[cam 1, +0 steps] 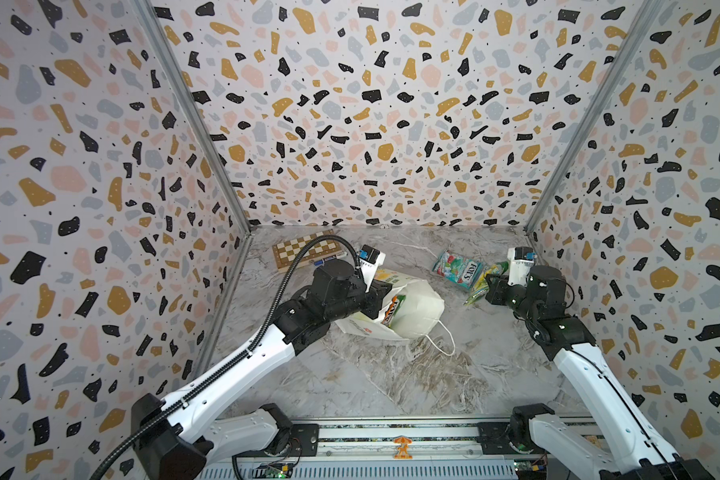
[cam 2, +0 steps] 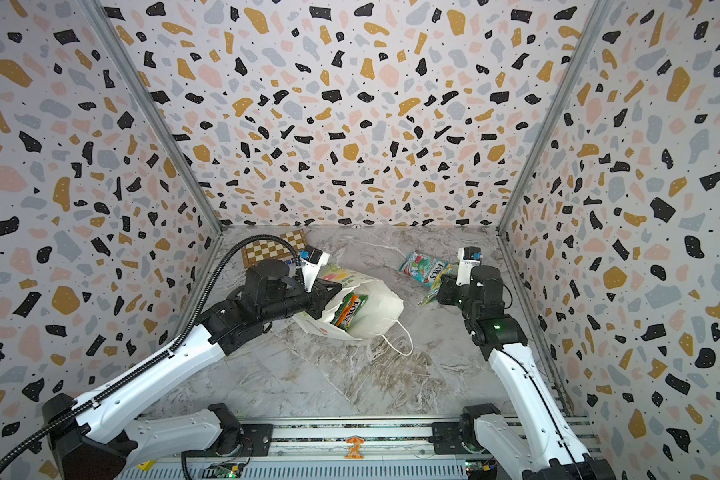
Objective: Take the snacks out of the paper bag
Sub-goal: 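Lower the green Spring Tea packet beside the teal packets and open the right gripper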
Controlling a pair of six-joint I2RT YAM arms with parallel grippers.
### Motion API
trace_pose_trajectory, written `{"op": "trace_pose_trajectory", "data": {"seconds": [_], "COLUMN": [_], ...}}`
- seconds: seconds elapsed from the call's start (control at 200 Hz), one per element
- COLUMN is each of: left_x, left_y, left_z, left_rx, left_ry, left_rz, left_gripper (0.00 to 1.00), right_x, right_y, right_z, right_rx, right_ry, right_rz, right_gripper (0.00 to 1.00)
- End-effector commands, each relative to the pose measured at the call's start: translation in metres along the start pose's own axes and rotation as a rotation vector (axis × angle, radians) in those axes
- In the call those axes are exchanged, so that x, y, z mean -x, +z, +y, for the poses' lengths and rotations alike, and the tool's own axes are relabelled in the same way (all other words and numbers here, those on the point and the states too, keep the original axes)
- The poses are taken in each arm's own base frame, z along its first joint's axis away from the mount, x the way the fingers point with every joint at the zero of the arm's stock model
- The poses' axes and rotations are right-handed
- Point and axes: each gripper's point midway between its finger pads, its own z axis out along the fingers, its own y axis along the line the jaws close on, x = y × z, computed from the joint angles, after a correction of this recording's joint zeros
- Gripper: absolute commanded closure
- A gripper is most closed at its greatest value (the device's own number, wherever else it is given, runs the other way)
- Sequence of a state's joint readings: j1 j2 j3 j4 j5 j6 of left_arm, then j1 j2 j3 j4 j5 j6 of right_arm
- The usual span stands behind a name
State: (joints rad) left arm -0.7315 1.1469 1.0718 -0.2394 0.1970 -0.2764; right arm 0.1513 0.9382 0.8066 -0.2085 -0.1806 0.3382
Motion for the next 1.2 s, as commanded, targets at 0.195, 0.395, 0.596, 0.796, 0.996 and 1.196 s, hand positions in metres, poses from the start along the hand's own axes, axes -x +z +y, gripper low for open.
{"op": "trace_pose_trajectory", "data": {"seconds": [0.195,0.395,0.596,0.796,0.996,1.196], "left_x": [0.004,-0.002,-0.005,-0.007,-0.008,-0.007], "left_y": [-0.011,-0.016,-0.02,-0.019,-0.017,-0.016], "left_z": [0.003,0.007,0.008,0.007,0.007,0.006], "left_rx": [0.035,0.059,0.065,0.06,0.055,0.048], "left_ry": [0.034,0.038,0.041,0.038,0.038,0.036], "left_rz": [-0.032,-0.022,-0.022,-0.019,-0.016,-0.019], "left_gripper": [1.0,1.0,1.0,1.0,1.0,1.0], "right_x": [-0.015,-0.032,-0.046,-0.07,-0.1,-0.118], "right_y": [0.029,0.046,0.055,0.075,0.095,0.104], "right_z": [0.031,0.047,0.064,0.046,0.003,-0.026], "right_rx": [0.28,0.442,0.61,0.567,0.325,0.171], "right_ry": [-0.007,0.021,0.035,0.068,0.027,0.001], "right_rz": [0.05,0.099,0.141,0.202,0.296,0.347], "right_gripper": [1.0,1.0,1.0,1.0,1.0,0.97]}}
